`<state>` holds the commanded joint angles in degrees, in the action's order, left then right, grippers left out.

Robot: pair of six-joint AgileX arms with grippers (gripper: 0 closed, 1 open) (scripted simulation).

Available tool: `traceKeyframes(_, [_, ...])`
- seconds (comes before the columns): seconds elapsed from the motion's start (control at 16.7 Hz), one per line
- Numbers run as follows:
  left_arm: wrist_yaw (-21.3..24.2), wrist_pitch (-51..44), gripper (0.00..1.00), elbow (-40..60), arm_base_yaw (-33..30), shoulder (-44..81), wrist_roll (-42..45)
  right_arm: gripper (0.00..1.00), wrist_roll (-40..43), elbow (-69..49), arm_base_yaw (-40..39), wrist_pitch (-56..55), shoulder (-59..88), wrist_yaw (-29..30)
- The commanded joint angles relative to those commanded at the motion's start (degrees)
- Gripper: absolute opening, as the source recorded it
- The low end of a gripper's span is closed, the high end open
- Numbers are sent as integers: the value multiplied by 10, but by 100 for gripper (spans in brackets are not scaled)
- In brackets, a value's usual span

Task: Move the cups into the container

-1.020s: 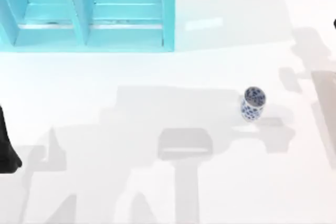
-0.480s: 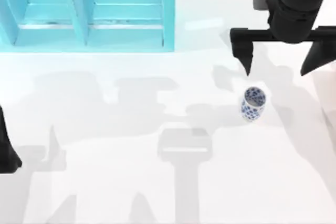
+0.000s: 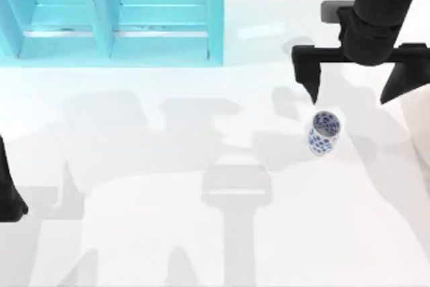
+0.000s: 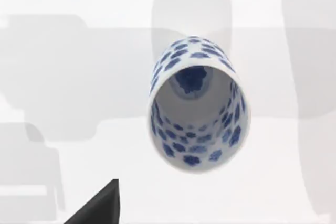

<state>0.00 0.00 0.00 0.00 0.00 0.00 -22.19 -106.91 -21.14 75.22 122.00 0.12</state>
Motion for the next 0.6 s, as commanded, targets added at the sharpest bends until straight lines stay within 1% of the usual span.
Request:
traceKeyframes(0.36, [0,0,100,0,0,0,0,100,-2,122,-2,-153,25,0])
traceKeyframes(0.6, [0,0,100,0,0,0,0,100,-3,139,-2,-170,29,0])
